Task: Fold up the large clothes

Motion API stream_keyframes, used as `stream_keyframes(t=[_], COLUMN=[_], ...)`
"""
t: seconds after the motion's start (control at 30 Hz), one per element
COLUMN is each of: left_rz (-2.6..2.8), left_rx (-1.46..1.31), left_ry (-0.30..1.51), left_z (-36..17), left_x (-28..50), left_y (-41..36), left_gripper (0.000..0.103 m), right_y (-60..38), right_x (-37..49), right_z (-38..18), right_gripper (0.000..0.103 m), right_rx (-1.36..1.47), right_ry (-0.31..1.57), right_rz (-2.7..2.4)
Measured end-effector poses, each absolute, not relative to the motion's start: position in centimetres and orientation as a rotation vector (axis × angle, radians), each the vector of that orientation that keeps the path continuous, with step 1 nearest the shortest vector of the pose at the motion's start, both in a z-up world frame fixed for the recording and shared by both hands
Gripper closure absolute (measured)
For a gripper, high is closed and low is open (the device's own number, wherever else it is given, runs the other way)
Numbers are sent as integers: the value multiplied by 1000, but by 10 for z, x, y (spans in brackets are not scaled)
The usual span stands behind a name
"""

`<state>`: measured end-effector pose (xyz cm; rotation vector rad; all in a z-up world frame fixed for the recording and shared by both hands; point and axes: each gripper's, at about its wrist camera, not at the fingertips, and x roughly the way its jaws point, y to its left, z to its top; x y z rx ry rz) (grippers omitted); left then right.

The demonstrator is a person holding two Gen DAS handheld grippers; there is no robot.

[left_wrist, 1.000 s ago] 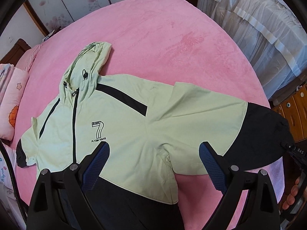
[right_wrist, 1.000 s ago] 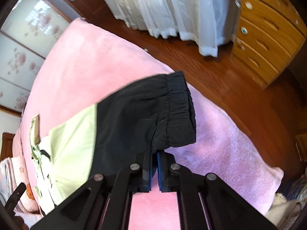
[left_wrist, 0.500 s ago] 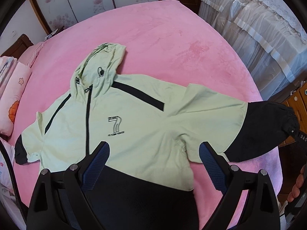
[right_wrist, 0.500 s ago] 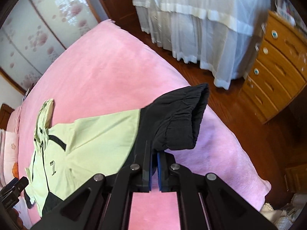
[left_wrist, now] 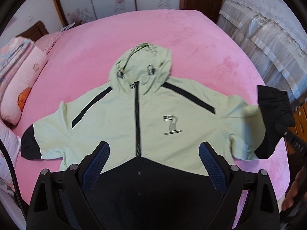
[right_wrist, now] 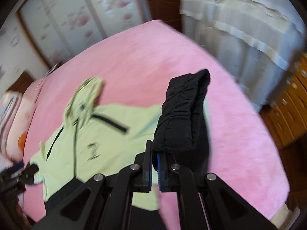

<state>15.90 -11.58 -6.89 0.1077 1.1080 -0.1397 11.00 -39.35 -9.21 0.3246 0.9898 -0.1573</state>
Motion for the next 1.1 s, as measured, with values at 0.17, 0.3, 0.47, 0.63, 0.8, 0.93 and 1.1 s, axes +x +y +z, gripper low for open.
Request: stream_keyframes(t=[0.17,0.3,0.47,0.63,0.8,0.93,1.1], left_rz=[-126,-143,-239,-313,-377,-435,-426], left_rx=[78,101,51,10,-65,-159,-249], left_ry=[1185,1272,1363,1412,1453,1513,1580], left_z=[-102,-139,-176,-202,-227,-255,-290], left_x=[172,182,195,209,226,234,235], left_y=[-70,-58,-66,-89,-112,-127,-139], left_gripper=[9,13,17,17,17,50,54], right_y=[-308,-258,-230,-236,-257,-278,-300], right_x=[134,149,151,138,116,102,90], right_z=[-144,-189,-228,-235,-221,-219,-219], right_gripper=[99,99,95,57,57,57,57], right_rx=[205,79,29,66,107,173,227], right_ry=[1069,1126,1193,1193,1170,1186,1193], right_rz=[-46,-6,14,41,28,8,-12])
